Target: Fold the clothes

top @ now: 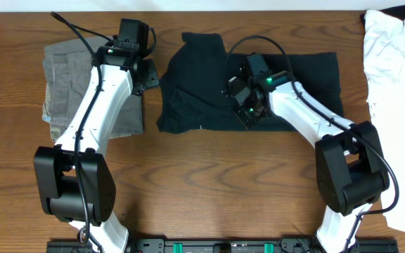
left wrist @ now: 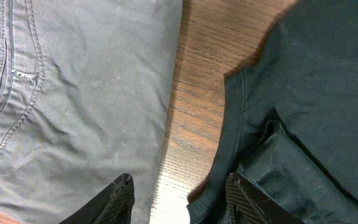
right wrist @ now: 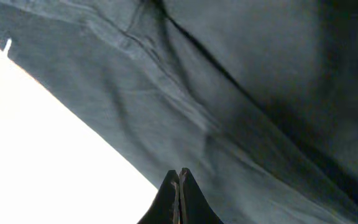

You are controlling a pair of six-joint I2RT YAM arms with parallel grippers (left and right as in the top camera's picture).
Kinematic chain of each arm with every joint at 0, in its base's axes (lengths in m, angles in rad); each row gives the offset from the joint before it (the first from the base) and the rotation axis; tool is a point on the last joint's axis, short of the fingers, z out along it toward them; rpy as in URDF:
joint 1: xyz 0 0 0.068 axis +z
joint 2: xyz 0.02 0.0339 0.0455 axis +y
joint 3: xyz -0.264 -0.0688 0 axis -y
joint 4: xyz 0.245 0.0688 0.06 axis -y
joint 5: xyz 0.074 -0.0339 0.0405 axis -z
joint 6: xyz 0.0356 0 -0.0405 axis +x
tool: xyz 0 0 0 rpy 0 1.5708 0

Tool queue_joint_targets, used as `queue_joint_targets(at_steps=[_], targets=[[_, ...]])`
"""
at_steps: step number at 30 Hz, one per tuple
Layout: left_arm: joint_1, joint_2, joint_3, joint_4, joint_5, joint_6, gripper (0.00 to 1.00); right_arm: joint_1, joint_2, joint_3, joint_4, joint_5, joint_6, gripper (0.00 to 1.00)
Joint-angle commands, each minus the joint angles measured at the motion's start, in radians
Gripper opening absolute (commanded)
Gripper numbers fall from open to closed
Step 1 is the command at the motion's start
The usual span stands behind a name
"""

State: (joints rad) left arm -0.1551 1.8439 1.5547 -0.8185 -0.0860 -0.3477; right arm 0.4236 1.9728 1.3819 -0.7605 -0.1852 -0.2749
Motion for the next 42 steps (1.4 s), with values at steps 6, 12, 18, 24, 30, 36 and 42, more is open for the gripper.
queue_joint_targets(at_steps=[6,12,18,24,30,36,42], targets=[[0.003,0.008,0.005,0.019,-0.013,-0.013,0.50,0.025,0.043,-0.018,0.042,-0.031,-0.029,0.01],[0.003,0.008,0.005,0.027,-0.013,-0.013,0.50,0.029,0.105,-0.019,0.086,-0.059,-0.029,0.01],[0.003,0.016,0.005,0.026,-0.013,-0.013,0.50,0.029,0.132,-0.019,0.160,-0.056,-0.025,0.01],[0.003,0.017,0.004,0.027,-0.013,-0.013,0.50,0.027,0.132,-0.008,0.168,-0.054,-0.025,0.01],[0.003,0.017,0.004,0.026,-0.012,-0.014,0.50,0.024,0.132,-0.004,0.200,-0.023,-0.025,0.01],[0.003,0.017,0.004,0.026,-0.012,-0.014,0.50,0.020,0.132,0.041,0.210,-0.021,-0.025,0.01],[0.003,0.018,0.003,0.026,-0.012,-0.013,0.50,0.011,0.134,0.043,0.301,0.044,-0.003,0.05]])
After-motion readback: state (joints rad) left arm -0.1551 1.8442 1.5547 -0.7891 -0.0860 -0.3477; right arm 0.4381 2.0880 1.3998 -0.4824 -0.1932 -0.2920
